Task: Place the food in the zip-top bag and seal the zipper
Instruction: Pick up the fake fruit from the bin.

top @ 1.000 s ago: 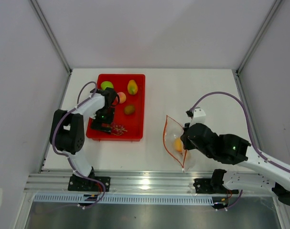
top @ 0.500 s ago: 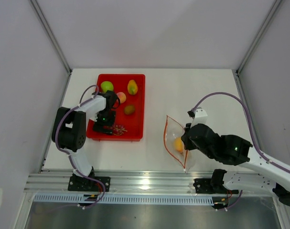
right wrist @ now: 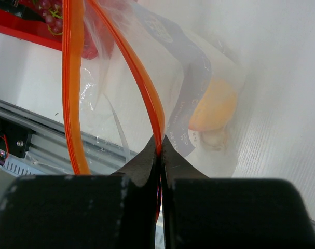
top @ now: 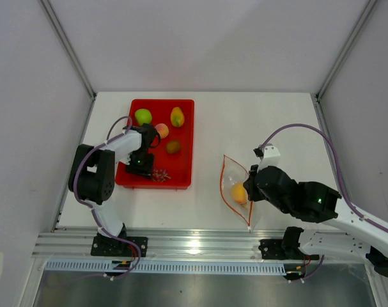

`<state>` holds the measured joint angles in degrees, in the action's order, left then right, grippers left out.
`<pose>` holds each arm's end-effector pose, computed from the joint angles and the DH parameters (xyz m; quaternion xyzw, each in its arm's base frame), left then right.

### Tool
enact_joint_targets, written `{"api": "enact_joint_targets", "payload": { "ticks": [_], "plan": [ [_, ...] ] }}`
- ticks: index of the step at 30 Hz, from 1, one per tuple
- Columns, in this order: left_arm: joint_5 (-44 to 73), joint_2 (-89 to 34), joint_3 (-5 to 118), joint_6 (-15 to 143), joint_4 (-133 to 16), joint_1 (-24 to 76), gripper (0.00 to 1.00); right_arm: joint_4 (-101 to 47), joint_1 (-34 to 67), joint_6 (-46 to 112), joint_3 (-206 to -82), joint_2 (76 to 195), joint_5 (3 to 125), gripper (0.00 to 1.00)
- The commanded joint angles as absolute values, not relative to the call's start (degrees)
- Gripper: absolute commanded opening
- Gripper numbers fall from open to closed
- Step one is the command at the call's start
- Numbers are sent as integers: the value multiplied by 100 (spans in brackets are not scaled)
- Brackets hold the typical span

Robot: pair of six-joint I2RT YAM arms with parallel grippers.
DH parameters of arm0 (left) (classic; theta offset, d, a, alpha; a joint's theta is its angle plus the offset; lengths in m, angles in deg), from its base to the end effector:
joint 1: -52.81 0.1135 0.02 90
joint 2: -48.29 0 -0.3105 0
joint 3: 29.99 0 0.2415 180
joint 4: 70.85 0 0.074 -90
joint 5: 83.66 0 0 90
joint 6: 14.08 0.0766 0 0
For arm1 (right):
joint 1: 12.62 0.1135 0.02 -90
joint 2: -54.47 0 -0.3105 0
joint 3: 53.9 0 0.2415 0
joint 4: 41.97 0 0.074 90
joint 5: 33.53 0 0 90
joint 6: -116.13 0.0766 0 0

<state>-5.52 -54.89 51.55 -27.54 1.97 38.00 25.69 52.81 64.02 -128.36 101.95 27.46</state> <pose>0.2976 -0.0624 0.1782 -0.6916 0.7138 0.0862 0.0688 0.0888 0.1049 0.3600 -0.1079 0.8794 0.1756 0.4291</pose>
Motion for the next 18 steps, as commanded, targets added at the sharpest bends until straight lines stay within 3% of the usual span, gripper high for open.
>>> {"api": "enact_joint_targets", "payload": {
  "ticks": [1, 10, 18],
  "plan": [
    [-562, -5243, 5128, -2656, 198, 3857, 48, 2532, 5260, 6445, -12946, 10149, 2738, 0],
    [-438, -4919, 5040, -2304, 84, 3849, 26, 2506, 5268, 6480, -12955, 10175, 2773, 0],
    [-868, -4251, 5303, -2216, 558, 3585, 28, 2435, 5260, 6489, -12911, 10281, 2765, 0]
  ]
}}
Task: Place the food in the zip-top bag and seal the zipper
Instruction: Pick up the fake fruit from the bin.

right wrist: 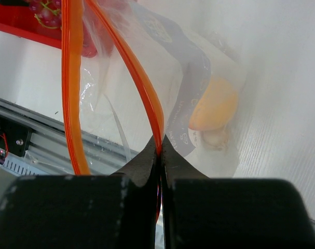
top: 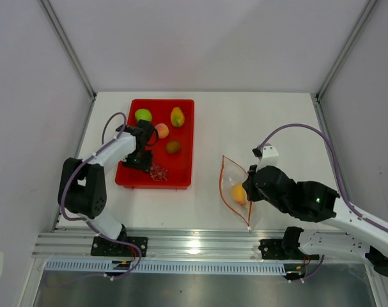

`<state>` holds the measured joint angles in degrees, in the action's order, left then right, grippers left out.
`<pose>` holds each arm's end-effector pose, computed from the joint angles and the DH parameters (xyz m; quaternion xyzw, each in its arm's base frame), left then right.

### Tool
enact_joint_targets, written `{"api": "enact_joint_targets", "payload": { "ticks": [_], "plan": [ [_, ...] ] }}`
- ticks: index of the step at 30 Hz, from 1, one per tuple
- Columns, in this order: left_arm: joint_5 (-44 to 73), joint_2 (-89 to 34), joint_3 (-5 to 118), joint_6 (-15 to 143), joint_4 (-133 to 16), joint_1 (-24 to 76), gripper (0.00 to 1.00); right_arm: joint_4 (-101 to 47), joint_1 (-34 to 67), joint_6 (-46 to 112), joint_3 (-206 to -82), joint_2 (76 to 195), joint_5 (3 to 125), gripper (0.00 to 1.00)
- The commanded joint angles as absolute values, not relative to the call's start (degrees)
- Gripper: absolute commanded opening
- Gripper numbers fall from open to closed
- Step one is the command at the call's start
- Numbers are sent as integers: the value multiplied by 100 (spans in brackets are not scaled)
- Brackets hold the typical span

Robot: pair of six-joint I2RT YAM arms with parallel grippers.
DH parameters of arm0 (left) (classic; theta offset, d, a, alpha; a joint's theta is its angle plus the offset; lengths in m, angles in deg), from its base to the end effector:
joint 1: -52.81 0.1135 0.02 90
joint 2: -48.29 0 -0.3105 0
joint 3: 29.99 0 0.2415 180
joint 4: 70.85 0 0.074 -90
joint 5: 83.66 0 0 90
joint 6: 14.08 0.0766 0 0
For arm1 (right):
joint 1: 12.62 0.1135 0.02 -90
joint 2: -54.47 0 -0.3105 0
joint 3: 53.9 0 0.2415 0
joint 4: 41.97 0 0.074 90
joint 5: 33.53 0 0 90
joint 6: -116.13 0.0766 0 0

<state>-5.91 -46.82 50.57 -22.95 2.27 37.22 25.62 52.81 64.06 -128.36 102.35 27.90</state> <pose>0.2813 -0.0616 0.2134 -0.6621 0.7415 0.0407 0.1006 0.0892 0.1069 0.3592 -0.1102 0.8809 0.1760 0.4253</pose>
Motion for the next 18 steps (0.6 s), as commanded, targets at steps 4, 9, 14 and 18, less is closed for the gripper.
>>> {"api": "enact_joint_targets", "payload": {
  "ticks": [4, 9, 14, 18],
  "plan": [
    [-1097, -3829, 5444, -2190, 743, 3383, 27, 2392, 5260, 6497, -12911, 10360, 2773, 0],
    [-1282, -3328, 5594, -2041, 839, 3208, 18, 2365, 5260, 6524, -12884, 10360, 2773, 0],
    [-1449, -2950, 5822, -1804, 954, 2944, 18, 2330, 5268, 6524, -12840, 10386, 2730, 0],
    [-1458, -2485, 5805, -1549, 666, 2593, 18, 2269, 5260, 6524, -12849, 10430, 2773, 0]
  ]
}}
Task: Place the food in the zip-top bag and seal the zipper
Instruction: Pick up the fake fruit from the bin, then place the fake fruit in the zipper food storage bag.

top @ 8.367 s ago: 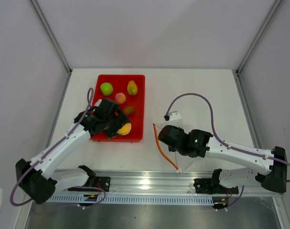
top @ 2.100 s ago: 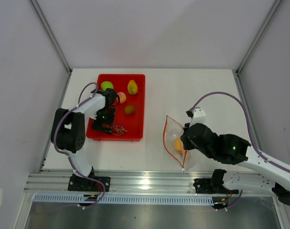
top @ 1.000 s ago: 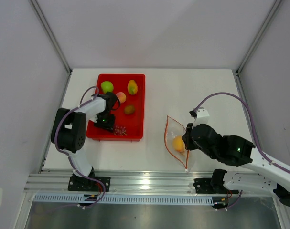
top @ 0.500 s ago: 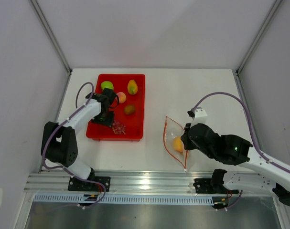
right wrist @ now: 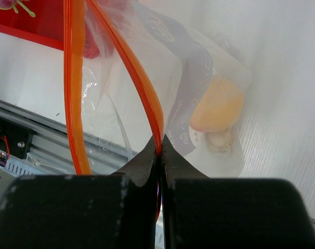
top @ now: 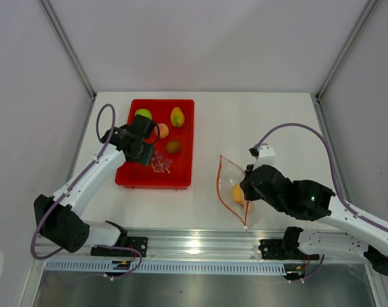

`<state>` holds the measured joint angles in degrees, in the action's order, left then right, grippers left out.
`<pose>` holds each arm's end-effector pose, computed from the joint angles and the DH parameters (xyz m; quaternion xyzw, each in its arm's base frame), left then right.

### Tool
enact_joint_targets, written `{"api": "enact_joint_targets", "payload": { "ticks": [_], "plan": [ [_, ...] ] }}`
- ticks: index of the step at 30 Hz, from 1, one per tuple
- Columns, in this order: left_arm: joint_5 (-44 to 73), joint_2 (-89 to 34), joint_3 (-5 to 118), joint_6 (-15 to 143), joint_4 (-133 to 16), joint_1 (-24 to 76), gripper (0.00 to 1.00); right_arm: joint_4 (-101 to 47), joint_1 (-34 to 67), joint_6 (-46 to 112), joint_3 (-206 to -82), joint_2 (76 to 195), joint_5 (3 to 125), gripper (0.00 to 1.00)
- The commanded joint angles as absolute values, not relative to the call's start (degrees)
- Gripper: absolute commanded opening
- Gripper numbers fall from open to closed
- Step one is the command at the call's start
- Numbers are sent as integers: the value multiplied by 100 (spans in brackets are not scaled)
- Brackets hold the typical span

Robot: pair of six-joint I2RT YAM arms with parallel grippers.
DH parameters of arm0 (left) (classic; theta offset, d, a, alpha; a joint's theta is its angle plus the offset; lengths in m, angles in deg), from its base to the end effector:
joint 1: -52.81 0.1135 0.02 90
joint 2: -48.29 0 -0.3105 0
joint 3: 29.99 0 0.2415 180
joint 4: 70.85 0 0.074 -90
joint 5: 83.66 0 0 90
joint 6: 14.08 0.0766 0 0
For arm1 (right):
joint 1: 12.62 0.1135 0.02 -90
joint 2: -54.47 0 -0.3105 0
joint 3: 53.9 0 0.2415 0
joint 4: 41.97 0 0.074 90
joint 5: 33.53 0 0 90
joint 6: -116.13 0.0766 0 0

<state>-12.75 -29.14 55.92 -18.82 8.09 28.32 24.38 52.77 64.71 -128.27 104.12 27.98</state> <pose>0.2290 -0.0768 0.3142 -0.5822 0.7787 -0.0617 0.2256 0.0932 0.1157 0.3572 -0.1069 0.8835 0.1746 0.4214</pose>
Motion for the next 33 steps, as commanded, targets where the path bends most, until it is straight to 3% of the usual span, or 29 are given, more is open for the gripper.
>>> {"api": "enact_joint_targets", "payload": {
  "ticks": [1, 15, 33],
  "plan": [
    [-1406, -2405, 5753, -1453, 568, 2531, 17, 2260, 5260, 6532, -12866, 10457, 2773, 0],
    [-2380, -1060, 5629, -766, -680, 291, 21, 2154, 5260, 6673, -13034, 10615, 2966, 0],
    [-4657, -1578, 5954, -336, -1831, -2030, 18, 1882, 5233, 6989, -13227, 10764, 3310, 0]
  ]
}}
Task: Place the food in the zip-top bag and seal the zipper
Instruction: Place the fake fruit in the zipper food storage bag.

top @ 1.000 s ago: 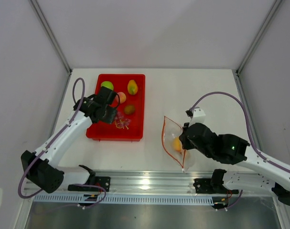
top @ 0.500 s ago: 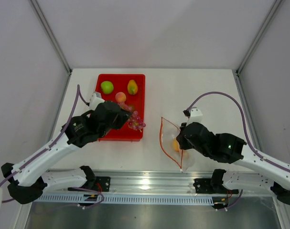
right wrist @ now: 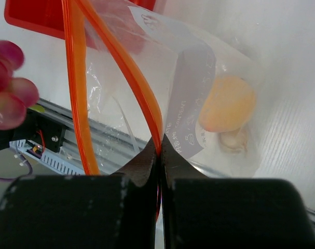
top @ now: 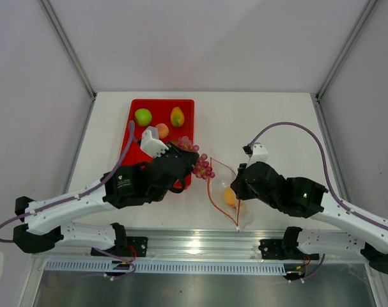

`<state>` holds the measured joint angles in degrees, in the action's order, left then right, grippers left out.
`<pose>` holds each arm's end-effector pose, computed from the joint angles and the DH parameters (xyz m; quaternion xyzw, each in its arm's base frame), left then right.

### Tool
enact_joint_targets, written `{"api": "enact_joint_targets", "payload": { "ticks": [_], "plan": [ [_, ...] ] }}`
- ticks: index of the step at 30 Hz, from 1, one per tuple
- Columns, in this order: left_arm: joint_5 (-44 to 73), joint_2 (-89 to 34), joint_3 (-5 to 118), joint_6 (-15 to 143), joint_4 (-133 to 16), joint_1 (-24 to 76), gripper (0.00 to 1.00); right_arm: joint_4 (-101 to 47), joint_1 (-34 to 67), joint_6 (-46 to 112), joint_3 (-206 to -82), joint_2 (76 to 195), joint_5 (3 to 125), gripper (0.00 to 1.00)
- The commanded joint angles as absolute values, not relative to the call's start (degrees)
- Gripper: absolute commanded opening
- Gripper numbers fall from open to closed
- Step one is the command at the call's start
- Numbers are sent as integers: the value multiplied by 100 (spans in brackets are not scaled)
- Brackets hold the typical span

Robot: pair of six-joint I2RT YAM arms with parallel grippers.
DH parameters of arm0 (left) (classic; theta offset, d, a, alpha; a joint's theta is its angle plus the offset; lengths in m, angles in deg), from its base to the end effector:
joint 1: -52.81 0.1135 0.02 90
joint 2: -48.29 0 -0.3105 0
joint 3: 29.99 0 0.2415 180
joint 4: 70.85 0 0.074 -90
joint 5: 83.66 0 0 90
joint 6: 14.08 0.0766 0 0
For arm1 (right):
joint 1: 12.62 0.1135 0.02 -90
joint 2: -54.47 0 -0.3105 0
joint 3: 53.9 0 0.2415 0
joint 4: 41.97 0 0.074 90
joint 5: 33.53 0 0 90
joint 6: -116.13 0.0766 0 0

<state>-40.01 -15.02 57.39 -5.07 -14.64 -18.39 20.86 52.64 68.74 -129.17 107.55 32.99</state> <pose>0.1196 -0.1795 0.4219 -0.2583 0.7854 -0.3489 0.4412 0.0974 0.1385 0.3590 -0.0914 0.8890 0.2216 0.3901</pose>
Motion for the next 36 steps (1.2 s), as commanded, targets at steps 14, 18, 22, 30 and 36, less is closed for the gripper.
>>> {"api": "enact_joint_targets", "payload": {
  "ticks": [14, 18, 22, 30, 36],
  "plan": [
    [-5483, -1754, 5488, 1721, -4222, -2831, 16, 1732, 5136, 7174, -13201, 10800, 3556, 0],
    [-5457, -1816, 5410, 1792, -4363, -2857, 15, 1653, 5128, 7209, -13209, 10773, 3608, 0],
    [-5352, -1825, 5015, 2071, -5167, -2857, 15, 1601, 5119, 7218, -13227, 10721, 3652, 0],
    [-4868, -1772, 3927, 3275, -6892, -2892, 19, 1618, 5058, 7253, -13271, 10571, 3591, 0],
    [-4500, -1763, 3379, 4024, -7695, -2945, 21, 1671, 5005, 7244, -13262, 10510, 3600, 0]
  ]
}}
